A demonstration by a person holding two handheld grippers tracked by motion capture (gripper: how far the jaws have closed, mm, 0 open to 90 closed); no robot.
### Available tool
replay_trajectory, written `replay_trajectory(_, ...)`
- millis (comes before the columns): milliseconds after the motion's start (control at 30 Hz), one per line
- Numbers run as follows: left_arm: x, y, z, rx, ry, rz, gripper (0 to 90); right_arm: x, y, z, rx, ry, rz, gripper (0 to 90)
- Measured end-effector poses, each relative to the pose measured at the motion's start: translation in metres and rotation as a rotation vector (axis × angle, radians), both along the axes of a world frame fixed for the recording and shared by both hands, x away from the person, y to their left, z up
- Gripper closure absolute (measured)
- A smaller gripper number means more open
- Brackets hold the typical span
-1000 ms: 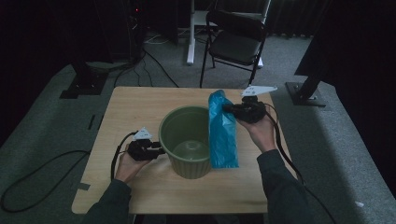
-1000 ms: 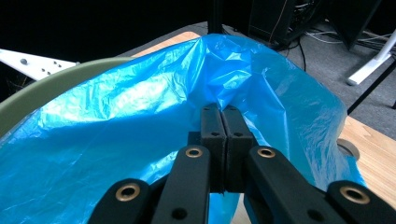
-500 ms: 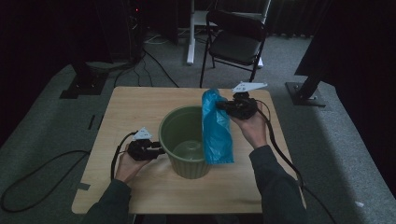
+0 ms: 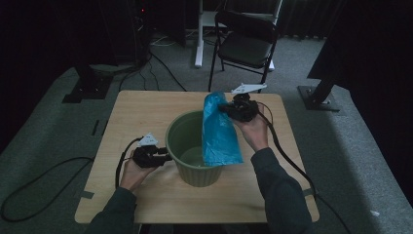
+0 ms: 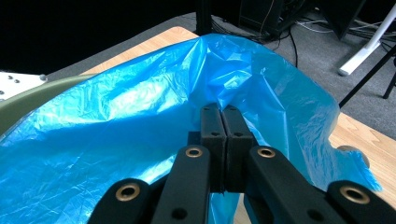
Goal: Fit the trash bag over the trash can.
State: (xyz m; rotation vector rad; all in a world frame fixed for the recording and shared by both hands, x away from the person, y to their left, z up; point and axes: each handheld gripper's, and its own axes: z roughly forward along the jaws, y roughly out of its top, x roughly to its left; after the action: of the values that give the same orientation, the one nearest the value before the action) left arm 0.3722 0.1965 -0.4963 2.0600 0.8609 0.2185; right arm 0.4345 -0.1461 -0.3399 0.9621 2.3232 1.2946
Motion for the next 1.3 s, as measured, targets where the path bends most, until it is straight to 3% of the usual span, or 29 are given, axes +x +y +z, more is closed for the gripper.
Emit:
replay_trajectory(533,0.0,0.001,0.0,-0.001,-0.005,0.002,58.4,0.011,0.008,-0.005,-0.003,0.001,-0.041,89.6)
replay_trajectory(733,0.0,0.0,0.0,-0.002,-0.004,0.002,58.4,0.004,0.007,-0.007,-0.022,-0.01,-0.034,89.0)
replay_trajectory(867,0.0,0.0,0.0,-0.001,-0.004,0.003,58.4,-0.003,0.008,-0.009,-0.064,-0.038,-0.028,88.4)
replay_trajectory(1300,-0.002,0.001,0.003,-0.017,-0.008,0.005,58.4,-0.02,0.012,-0.008,-0.099,-0.073,0.001,87.4)
